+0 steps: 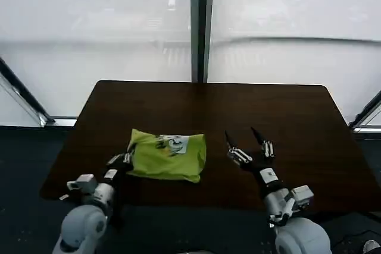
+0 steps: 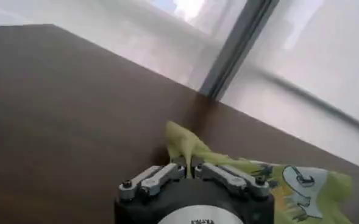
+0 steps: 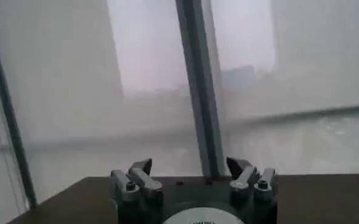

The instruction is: Fold and organize the clothes.

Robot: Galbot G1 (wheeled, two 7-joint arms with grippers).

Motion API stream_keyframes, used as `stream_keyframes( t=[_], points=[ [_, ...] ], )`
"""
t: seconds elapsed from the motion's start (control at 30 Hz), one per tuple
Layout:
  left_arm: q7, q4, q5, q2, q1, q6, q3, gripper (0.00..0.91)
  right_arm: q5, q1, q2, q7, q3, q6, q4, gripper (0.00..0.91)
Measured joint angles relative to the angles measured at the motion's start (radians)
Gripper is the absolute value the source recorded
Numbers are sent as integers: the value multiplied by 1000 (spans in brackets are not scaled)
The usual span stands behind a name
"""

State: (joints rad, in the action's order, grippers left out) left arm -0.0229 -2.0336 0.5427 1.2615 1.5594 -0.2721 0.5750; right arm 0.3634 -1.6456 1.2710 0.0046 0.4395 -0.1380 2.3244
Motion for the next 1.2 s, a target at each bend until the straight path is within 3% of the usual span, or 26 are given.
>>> stream_keyframes(
  t=[0.33,0.47,0.6,0.87,0.9,0.93,1.13,1.2],
  points=[
    [-7,-126,-235,-176,46,35,299,0,6,32,13,6,-25,2,-52,878],
    [-38,-194,-299,-190,39,2,329,0,5,17,16,7,-20,2,-49,878],
    [-84,-207,-319,-152,26,-47,201,0,-2,-3,19,7,-8,2,-33,878],
    [-142,-46,-302,26,-28,-90,-194,0,-19,-32,27,7,-3,-4,-1,878],
    [-147,-20,-315,47,-40,-90,-231,800,-20,-33,28,7,-5,-6,2,878],
    [-149,0,-323,66,-50,-91,-262,878,-21,-34,29,7,-7,-8,3,878],
    [-143,43,-343,122,-65,-93,-364,878,-10,-24,19,-1,-22,-40,-9,878],
    [-135,39,-328,128,-68,-92,-373,878,6,-13,11,-4,-35,-76,-19,878]
  ],
)
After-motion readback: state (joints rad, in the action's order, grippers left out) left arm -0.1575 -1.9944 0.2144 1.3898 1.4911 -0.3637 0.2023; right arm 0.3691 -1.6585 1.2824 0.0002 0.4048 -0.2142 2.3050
